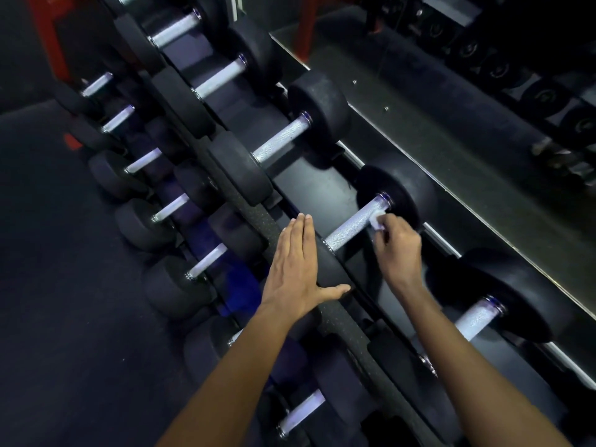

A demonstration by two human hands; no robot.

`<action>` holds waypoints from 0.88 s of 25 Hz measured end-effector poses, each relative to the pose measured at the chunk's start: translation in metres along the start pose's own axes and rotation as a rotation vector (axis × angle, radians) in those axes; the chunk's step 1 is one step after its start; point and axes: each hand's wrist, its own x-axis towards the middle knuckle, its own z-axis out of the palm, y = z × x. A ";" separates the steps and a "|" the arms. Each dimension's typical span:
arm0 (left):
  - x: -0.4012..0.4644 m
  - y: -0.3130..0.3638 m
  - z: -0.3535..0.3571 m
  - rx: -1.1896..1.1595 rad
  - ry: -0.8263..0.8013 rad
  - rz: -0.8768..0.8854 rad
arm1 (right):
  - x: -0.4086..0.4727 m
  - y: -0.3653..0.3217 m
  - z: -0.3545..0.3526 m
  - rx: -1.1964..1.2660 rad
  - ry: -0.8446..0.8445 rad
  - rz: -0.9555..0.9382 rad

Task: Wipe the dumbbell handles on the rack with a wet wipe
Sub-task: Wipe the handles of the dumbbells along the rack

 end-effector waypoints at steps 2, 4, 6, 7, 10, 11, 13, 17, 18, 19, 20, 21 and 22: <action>0.000 0.000 0.000 -0.008 0.009 0.005 | 0.010 0.005 -0.004 0.036 0.055 0.104; -0.001 -0.001 0.001 -0.010 0.020 0.008 | 0.009 0.004 -0.004 0.110 0.050 0.180; -0.001 -0.002 0.002 -0.004 0.039 0.013 | -0.001 -0.004 0.000 0.177 0.009 0.214; -0.001 -0.002 0.003 -0.002 0.051 0.018 | -0.008 -0.010 0.001 0.209 -0.021 0.210; -0.002 -0.005 0.006 -0.070 0.101 0.032 | -0.029 -0.027 0.007 0.330 -0.152 0.182; -0.002 -0.005 0.007 -0.100 0.117 0.033 | -0.034 -0.031 0.008 0.375 -0.215 0.201; -0.003 -0.006 0.008 -0.137 0.135 0.030 | -0.038 -0.033 0.009 0.451 -0.265 0.273; -0.004 -0.007 0.009 -0.179 0.141 0.037 | -0.014 -0.021 0.009 0.655 0.068 0.664; -0.004 -0.008 0.009 -0.191 0.144 0.037 | -0.002 -0.019 0.008 0.774 0.116 0.776; -0.004 -0.008 0.009 -0.204 0.148 0.036 | 0.009 -0.018 0.007 0.924 0.116 0.875; -0.004 -0.008 0.010 -0.214 0.152 0.035 | 0.018 -0.019 0.005 1.081 0.101 0.961; -0.004 -0.008 0.010 -0.219 0.152 0.034 | 0.024 -0.021 0.002 1.225 0.081 1.043; -0.004 -0.008 0.010 -0.221 0.152 0.033 | 0.028 -0.022 0.001 1.329 0.051 1.112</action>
